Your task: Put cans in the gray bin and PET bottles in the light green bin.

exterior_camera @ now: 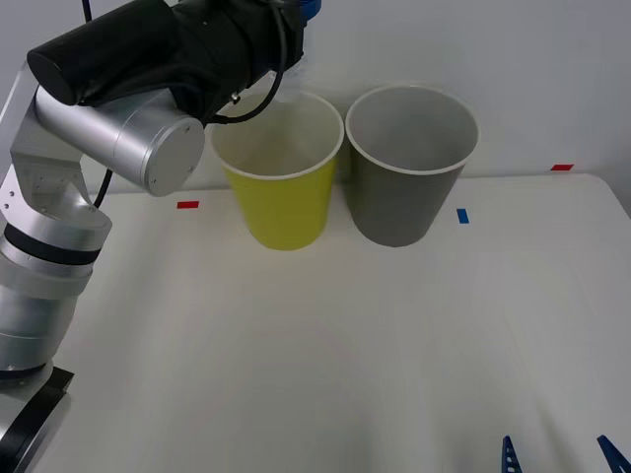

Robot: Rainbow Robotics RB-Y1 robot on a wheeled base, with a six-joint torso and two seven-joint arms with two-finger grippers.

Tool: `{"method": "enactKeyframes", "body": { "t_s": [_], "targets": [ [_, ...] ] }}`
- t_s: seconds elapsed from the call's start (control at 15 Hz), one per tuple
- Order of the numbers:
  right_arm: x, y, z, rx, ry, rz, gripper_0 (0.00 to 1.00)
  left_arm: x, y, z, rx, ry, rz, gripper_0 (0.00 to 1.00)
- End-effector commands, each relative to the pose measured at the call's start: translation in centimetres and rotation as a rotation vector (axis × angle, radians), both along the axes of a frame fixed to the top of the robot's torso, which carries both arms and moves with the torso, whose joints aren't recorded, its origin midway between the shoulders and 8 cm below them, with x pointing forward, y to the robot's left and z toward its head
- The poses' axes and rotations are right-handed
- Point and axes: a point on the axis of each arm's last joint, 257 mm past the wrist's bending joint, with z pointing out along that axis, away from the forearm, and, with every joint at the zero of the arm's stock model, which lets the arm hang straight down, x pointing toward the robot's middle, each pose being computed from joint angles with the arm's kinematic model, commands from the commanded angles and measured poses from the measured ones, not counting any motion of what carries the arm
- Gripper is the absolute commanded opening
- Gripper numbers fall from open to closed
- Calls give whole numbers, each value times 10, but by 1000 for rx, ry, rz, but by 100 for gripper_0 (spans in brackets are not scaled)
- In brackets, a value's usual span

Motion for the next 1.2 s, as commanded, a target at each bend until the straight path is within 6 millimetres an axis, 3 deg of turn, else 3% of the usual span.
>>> {"method": "enactKeyframes", "body": {
  "t_s": [0.07, 0.4, 0.87, 0.93, 1.07, 1.2],
  "targets": [
    [0, 0, 0, 0, 0, 0, 100, 4, -1, -5, -14, 14, 2, 0],
    [0, 0, 0, 0, 0, 0, 100, 13, -3, -13, -17, -3, 10, 0],
    [0, 0, 0, 0, 0, 0, 100, 19, 13, -18, 4, -8, 53, 2],
    [0, 0, 0, 0, 0, 0, 100, 19, 13, -18, 0, -6, 51, 29],
    [0, 0, 0, 0, 0, 0, 100, 19, 13, -19, -7, 0, 47, 97],
    [0, 0, 0, 0, 0, 0, 100, 19, 13, -20, -16, 9, 43, 100]
  ]
}}
